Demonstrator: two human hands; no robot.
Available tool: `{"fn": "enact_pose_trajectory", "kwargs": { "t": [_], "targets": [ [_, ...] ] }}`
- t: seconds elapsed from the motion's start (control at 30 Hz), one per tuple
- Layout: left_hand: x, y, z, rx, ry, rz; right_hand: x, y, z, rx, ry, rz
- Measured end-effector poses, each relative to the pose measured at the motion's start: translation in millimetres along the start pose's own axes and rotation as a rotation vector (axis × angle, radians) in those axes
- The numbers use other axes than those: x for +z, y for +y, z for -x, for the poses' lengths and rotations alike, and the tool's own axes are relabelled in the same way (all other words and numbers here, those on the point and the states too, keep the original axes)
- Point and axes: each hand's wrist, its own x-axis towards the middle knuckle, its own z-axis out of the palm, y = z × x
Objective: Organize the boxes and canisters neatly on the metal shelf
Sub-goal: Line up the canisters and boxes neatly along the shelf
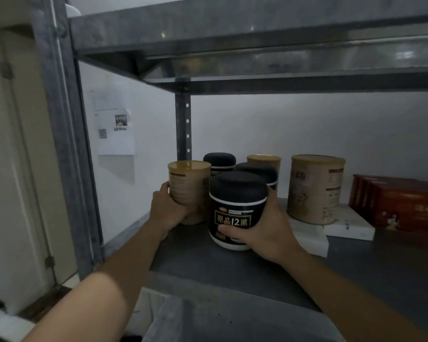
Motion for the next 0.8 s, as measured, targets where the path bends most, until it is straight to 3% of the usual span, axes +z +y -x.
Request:
{"fn": "enact_pose_trajectory", "kwargs": {
  "t": [0.43,0.8],
  "targets": [
    [-23,5,41,-0.087,0.067,0.193,-2,-2,6,-0.005,0.02,0.012],
    [-39,18,87,-0.049,0.077,0.268,-5,9,1,0.003,-0.138,0.081]
  ]
}}
